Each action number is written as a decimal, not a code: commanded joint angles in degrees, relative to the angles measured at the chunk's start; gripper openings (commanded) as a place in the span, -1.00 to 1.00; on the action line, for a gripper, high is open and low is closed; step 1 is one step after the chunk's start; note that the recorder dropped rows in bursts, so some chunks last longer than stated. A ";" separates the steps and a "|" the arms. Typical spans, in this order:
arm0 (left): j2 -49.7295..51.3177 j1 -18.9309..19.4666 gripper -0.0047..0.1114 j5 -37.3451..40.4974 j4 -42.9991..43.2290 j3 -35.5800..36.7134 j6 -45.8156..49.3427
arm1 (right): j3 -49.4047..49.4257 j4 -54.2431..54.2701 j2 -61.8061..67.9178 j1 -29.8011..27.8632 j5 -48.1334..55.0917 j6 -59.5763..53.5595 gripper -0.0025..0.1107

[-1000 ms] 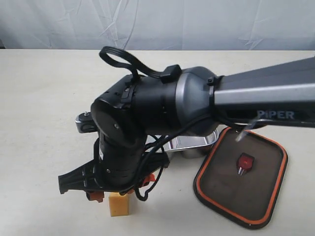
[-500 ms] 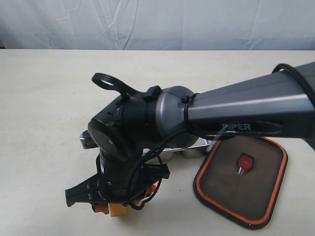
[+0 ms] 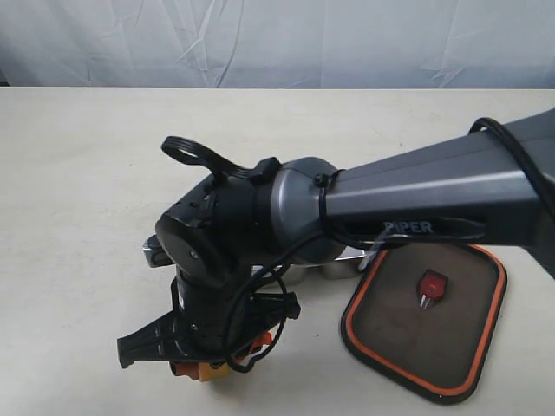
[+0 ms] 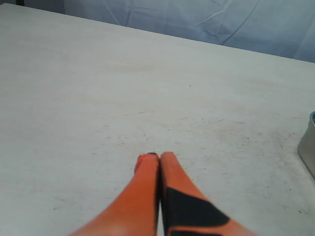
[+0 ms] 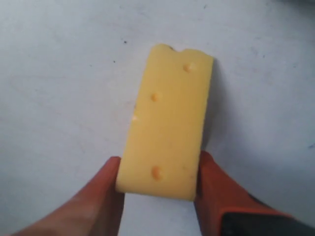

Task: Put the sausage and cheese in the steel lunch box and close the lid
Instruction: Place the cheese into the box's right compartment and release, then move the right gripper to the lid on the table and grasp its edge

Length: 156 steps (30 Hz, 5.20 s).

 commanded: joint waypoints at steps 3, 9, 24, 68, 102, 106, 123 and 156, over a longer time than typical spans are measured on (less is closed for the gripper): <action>-0.25 0.01 -0.92 -0.95 -0.11 0.24 0.08 | -0.08 -1.40 -6.07 1.17 -2.21 -1.56 -0.95; -0.25 0.01 -0.92 -0.95 -0.11 0.24 0.08 | -0.08 -12.04 -15.78 0.68 -1.62 0.99 -0.95; -0.25 0.01 -0.92 -0.95 -0.23 0.24 0.08 | 0.02 -27.90 -16.26 -21.02 6.93 0.78 -0.96; -0.25 0.01 -0.92 -1.09 1.40 0.29 0.08 | -0.08 -24.41 -22.16 -24.91 7.11 -8.34 0.12; -0.25 0.01 -0.92 -1.09 1.40 0.29 0.08 | 11.45 -22.84 -24.86 -24.91 -5.80 -10.51 0.12; -0.25 0.01 -0.92 -1.09 1.40 0.29 0.08 | 11.45 -22.06 -24.86 -24.91 -5.43 -10.73 0.12; -0.25 0.01 -0.92 -1.09 1.40 0.29 0.08 | 11.45 -19.89 -30.36 -24.91 -4.96 -19.34 0.12; -0.25 0.01 -0.92 -1.09 1.40 0.29 0.08 | 36.29 -13.51 -31.27 -40.51 -2.19 -10.20 0.12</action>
